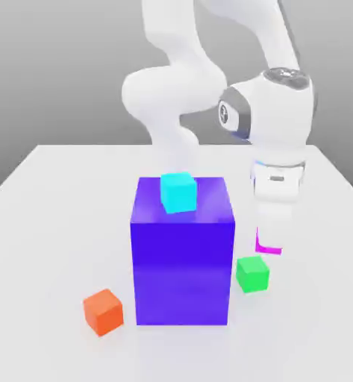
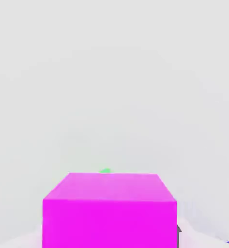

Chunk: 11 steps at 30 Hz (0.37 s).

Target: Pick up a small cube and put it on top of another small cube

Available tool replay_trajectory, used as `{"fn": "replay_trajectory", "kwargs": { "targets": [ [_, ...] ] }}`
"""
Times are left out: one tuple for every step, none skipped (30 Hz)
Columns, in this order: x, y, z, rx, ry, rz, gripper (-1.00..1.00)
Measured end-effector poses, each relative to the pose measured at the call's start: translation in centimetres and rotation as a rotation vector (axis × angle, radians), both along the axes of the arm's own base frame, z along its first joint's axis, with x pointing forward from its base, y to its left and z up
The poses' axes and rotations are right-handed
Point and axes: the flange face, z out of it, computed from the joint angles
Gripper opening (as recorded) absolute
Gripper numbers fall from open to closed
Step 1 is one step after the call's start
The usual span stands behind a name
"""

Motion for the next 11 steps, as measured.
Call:
{"fn": "replay_trajectory", "kwargs": {
  "targets": [
    [-0.2, -0.1, -0.5, -0.004, -0.003, -0.004, -1.00],
    [-0.3, -0.1, -1.2, -0.006, -0.005, -0.006, -1.00],
    [-0.3, -0.1, -1.9, -0.006, -0.005, -0.007, -1.00],
    [-0.3, -0.1, -2.6, -0.007, -0.006, -0.008, -1.00],
    [-0.3, -0.1, -3.4, -0.007, -0.006, -0.008, -1.00],
    [-0.4, -0.2, -4.1, -0.007, -0.006, -0.008, -1.00],
    [-0.4, -0.2, -4.9, -0.007, -0.006, -0.008, -1.00],
    [-0.5, -0.2, -5.7, -0.008, -0.006, -0.008, -1.00],
    [-0.5, -0.3, -6.2, -0.007, -0.006, -0.008, 1.00],
    [-0.5, -0.3, -6.2, -0.007, -0.006, -0.008, 1.00],
    [-0.5, -0.2, -6.2, -0.007, -0.006, -0.007, 1.00]
  ]
}}
